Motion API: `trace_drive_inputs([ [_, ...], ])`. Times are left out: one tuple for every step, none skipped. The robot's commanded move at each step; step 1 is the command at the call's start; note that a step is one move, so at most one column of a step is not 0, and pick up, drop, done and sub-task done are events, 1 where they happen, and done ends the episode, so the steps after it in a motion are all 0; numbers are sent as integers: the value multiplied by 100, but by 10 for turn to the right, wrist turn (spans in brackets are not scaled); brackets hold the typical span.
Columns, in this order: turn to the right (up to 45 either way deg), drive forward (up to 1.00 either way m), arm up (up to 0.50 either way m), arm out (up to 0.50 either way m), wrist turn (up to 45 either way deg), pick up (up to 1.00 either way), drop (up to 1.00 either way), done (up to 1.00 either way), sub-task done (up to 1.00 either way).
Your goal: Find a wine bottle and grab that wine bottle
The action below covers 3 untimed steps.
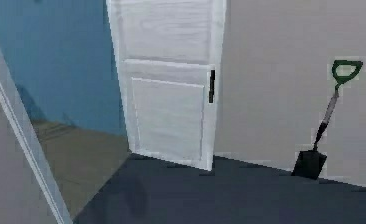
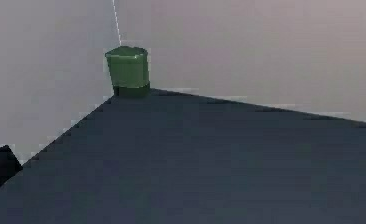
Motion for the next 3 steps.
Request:
trace_drive_inputs([
  [-60,0,0,0,0,0,0,0,0],
  [0,100,0,0,0,0,0,0,0],
  [-210,0,0,0,0,0,0,0,0],
])
